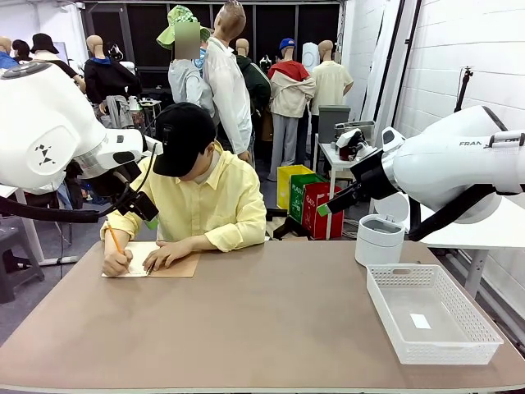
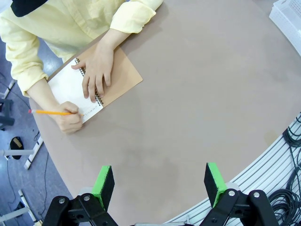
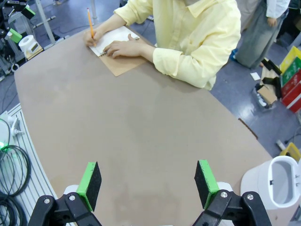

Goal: Sort the paper based on its condition.
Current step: If a person hands you a paper, place it in the Organizing basket , and if it's crumpled, put it in the Trash can.

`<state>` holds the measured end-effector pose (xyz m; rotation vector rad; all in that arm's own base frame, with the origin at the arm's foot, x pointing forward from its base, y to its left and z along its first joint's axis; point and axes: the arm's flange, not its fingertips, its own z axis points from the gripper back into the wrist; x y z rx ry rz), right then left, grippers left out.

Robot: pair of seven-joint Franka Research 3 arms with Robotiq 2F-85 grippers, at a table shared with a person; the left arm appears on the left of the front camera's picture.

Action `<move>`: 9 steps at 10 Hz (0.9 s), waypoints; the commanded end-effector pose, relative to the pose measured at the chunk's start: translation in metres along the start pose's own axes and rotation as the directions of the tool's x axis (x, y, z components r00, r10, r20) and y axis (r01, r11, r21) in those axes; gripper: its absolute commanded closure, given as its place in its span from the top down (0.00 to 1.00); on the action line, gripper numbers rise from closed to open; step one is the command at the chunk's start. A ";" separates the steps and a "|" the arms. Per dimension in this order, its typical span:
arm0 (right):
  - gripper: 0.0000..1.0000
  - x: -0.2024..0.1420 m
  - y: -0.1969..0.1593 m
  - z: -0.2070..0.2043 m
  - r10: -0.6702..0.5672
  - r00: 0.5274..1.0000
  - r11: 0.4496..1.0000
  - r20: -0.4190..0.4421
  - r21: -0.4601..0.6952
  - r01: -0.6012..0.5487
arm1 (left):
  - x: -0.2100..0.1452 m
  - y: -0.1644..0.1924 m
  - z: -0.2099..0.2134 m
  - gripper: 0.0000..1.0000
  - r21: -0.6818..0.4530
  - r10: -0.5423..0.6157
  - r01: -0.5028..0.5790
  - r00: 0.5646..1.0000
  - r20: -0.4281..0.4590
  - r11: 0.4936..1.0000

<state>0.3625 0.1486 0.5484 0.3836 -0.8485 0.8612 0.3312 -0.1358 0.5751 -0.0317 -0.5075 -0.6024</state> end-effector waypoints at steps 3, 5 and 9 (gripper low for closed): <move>1.00 0.000 0.000 0.000 -0.001 1.000 1.000 -0.002 0.005 0.001 | -0.001 0.001 -0.001 1.00 0.002 0.000 0.000 1.000 0.009 1.000; 1.00 0.000 0.000 0.000 -0.001 1.000 1.000 -0.002 0.005 0.001 | -0.001 0.001 -0.001 1.00 0.002 0.000 0.000 1.000 0.009 1.000; 1.00 0.000 0.000 0.000 -0.001 1.000 1.000 -0.002 0.005 0.001 | -0.001 0.001 -0.001 1.00 0.002 0.000 0.000 1.000 0.009 1.000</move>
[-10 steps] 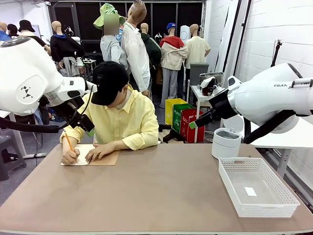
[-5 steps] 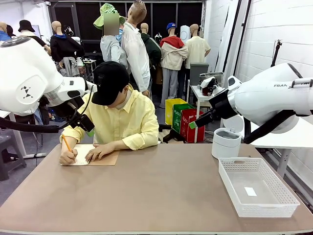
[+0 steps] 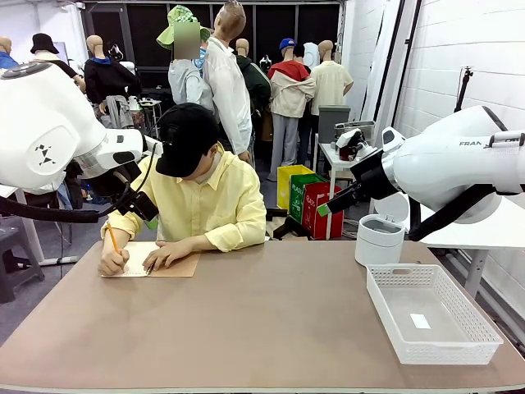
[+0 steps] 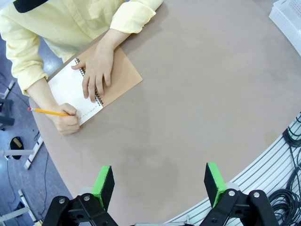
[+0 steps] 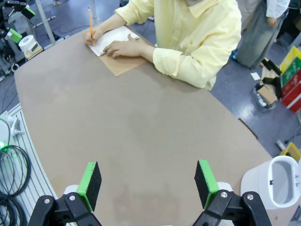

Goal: Sort the paper based on its condition.
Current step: If a person hands you a paper, place it in the Organizing basket , and if it's crumpled, put it in the Trash can.

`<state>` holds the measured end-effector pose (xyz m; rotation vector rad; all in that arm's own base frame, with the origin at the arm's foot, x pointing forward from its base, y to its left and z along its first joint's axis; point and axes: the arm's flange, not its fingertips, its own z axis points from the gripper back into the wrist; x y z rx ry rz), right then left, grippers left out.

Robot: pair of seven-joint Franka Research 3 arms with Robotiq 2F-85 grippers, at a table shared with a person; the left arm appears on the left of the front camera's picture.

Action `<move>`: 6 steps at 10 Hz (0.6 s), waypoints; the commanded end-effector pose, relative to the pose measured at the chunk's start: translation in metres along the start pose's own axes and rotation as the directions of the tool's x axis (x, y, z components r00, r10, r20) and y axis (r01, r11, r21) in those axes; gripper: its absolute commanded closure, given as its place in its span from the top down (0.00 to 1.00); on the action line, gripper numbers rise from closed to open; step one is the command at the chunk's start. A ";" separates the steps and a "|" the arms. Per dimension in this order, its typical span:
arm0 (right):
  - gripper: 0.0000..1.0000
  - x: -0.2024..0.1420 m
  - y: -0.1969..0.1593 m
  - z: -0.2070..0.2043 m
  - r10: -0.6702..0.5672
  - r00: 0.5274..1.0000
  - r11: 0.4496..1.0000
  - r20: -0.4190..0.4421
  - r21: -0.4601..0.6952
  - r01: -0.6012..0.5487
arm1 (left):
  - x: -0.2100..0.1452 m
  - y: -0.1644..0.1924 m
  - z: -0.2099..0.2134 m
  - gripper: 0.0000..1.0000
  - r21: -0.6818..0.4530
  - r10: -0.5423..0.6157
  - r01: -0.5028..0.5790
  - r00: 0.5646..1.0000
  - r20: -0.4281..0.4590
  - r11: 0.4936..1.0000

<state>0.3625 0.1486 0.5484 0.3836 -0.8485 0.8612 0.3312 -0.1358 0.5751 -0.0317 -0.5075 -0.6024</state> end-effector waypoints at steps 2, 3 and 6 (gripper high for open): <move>1.00 0.000 0.000 0.000 -0.001 1.000 1.000 -0.002 0.005 0.001 | -0.001 0.001 -0.001 1.00 0.002 0.000 0.000 1.000 0.009 1.000; 1.00 0.000 0.000 0.000 -0.001 1.000 1.000 -0.002 0.005 0.001 | -0.001 0.001 -0.001 1.00 0.002 0.000 0.000 1.000 0.009 1.000; 1.00 0.000 0.000 0.000 -0.001 1.000 1.000 -0.002 0.005 0.001 | -0.001 0.001 -0.001 1.00 0.002 0.000 0.000 1.000 0.009 1.000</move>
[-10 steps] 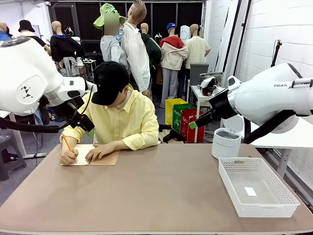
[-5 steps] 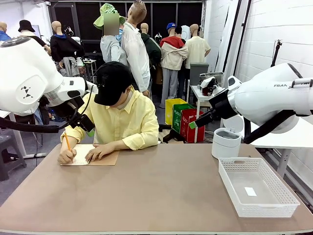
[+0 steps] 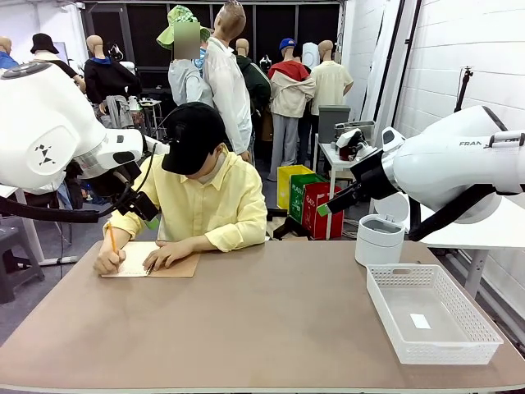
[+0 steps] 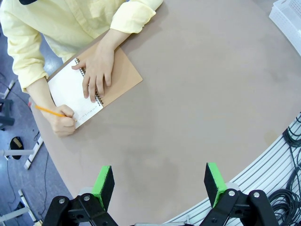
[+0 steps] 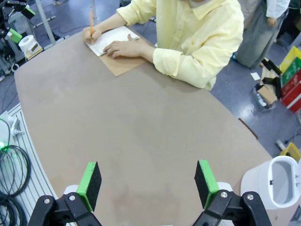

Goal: Sort the paper based on its condition.
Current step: If a person hands you a paper, place it in the Organizing basket , and if it's crumpled, put it in the Trash can.

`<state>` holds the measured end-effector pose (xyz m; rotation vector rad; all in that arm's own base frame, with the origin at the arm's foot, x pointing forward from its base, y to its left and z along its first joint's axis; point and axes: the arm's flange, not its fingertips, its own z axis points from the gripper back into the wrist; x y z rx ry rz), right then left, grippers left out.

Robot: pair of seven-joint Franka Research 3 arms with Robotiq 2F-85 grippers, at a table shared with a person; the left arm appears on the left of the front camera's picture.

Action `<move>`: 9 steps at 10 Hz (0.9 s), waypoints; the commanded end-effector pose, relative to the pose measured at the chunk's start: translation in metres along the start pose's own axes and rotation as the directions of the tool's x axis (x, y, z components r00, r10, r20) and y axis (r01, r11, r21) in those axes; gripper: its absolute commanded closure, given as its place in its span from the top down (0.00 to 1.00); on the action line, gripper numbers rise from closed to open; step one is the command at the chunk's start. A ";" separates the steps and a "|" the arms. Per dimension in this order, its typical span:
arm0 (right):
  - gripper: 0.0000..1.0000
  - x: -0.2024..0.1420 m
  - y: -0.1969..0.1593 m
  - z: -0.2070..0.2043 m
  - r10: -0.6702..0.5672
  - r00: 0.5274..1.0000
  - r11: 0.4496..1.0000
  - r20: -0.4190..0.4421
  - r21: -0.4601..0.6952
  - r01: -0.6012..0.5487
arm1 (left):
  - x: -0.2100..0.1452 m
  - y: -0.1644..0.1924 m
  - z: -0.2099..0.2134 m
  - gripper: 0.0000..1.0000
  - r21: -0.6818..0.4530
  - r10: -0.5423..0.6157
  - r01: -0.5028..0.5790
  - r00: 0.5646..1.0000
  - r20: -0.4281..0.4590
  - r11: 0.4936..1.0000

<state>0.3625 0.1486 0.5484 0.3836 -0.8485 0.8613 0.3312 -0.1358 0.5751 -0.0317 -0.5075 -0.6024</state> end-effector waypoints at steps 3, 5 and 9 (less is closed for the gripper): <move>1.00 0.000 0.000 0.000 -0.001 1.000 1.000 -0.002 0.005 0.001 | -0.001 0.001 -0.001 1.00 0.002 0.000 0.000 1.000 0.009 1.000; 1.00 0.000 0.000 0.000 -0.001 1.000 1.000 -0.002 0.005 0.001 | -0.001 0.001 -0.001 1.00 0.002 0.000 0.000 1.000 0.009 1.000; 1.00 0.000 0.000 0.000 -0.001 1.000 1.000 -0.002 0.005 0.001 | -0.001 0.001 -0.001 1.00 0.002 0.000 0.000 1.000 0.009 1.000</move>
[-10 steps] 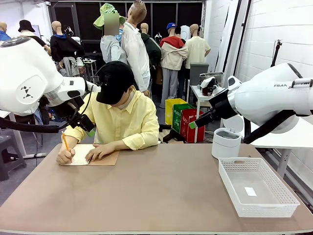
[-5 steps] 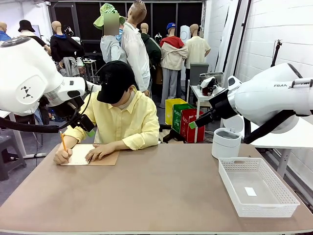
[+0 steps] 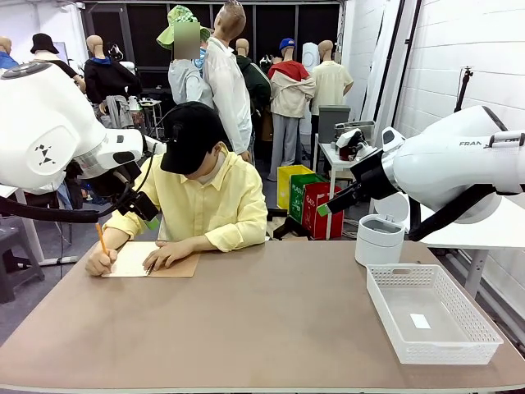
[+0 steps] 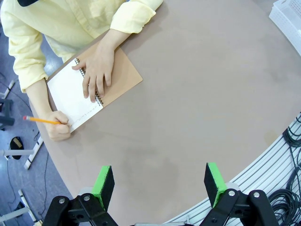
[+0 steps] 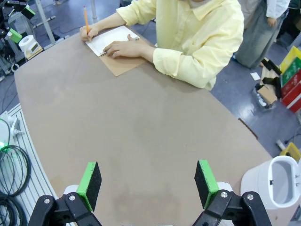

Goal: Sort the paper based on its condition.
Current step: If a person hands you a paper, place it in the Organizing basket , and if it's crumpled, put it in the Trash can.

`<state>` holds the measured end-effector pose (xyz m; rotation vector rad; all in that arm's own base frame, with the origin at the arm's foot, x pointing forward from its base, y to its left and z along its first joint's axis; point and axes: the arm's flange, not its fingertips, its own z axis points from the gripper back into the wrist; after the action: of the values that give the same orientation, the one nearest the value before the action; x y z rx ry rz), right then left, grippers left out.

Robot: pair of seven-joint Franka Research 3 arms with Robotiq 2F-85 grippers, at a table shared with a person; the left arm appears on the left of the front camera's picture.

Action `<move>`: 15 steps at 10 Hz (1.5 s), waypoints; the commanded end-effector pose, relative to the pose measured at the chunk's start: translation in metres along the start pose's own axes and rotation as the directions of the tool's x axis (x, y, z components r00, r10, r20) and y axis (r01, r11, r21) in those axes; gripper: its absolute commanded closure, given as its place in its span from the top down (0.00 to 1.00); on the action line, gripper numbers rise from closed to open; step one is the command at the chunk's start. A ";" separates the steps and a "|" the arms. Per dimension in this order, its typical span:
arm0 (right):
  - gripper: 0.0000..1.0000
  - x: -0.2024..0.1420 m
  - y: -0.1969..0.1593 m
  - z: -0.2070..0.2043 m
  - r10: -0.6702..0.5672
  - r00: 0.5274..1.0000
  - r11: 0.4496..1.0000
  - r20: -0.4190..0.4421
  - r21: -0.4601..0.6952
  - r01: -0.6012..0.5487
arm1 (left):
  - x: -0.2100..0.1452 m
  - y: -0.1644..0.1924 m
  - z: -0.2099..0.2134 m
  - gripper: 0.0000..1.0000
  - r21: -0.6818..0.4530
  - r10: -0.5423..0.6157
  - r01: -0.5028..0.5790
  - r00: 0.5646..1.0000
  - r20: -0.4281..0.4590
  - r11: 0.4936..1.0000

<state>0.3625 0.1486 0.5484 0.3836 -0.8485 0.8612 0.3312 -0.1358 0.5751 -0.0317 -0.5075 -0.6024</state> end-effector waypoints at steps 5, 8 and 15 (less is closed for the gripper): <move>1.00 0.000 0.000 0.000 -0.001 1.000 1.000 -0.002 0.005 0.001 | -0.001 0.001 -0.001 1.00 0.002 0.000 0.000 1.000 0.009 1.000; 1.00 0.000 0.000 0.000 -0.001 1.000 1.000 -0.002 0.005 0.001 | -0.001 0.001 -0.001 1.00 0.002 0.000 0.000 1.000 0.009 1.000; 1.00 0.000 0.000 0.000 -0.001 1.000 1.000 -0.002 0.005 0.001 | -0.001 0.001 -0.001 1.00 0.002 0.000 0.000 1.000 0.009 1.000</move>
<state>0.3625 0.1486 0.5484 0.3836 -0.8485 0.8613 0.3312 -0.1358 0.5751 -0.0317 -0.5075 -0.6024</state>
